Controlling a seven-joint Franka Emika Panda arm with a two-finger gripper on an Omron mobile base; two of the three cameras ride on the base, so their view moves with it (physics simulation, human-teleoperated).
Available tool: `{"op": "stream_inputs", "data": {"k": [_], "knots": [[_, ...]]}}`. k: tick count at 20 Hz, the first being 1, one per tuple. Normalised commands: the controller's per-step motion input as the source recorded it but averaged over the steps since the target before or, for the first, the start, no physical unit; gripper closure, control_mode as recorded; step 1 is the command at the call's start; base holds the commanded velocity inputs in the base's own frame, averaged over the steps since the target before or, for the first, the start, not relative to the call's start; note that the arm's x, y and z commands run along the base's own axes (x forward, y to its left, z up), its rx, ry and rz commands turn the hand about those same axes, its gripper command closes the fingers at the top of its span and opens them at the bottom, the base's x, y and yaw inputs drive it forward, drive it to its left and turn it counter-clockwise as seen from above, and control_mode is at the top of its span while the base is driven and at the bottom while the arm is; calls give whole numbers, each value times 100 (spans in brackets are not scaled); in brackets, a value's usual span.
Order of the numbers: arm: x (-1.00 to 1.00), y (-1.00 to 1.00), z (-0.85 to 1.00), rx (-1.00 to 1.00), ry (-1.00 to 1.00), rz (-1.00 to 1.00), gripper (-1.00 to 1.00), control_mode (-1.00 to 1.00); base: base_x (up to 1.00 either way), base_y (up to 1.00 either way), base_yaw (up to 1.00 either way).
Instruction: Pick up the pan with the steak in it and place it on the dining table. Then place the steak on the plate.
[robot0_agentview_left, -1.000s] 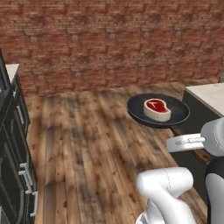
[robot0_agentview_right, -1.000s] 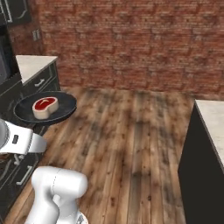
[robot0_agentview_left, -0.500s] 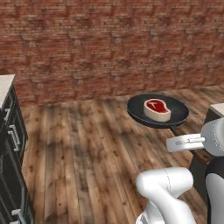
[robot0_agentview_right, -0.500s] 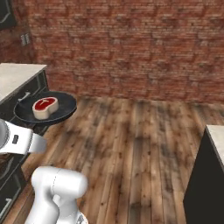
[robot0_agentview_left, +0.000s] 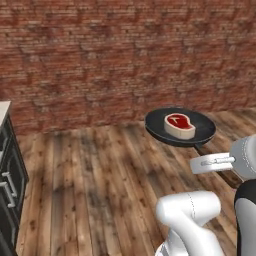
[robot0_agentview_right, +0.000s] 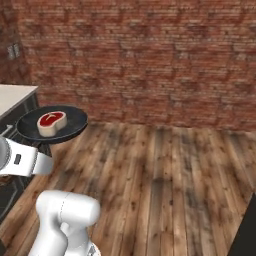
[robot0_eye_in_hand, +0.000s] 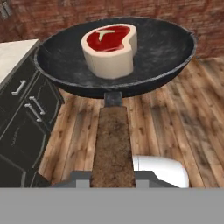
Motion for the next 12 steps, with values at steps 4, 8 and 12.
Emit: {"op": "stream_inputs", "data": {"k": [4,8,12], "knots": [[0,0,0,0,0,0,100,100,100,30,0],[0,0,0,0,0,0,100,100,100,31,0],[0,0,0,0,0,0,100,100,100,31,0]]}}
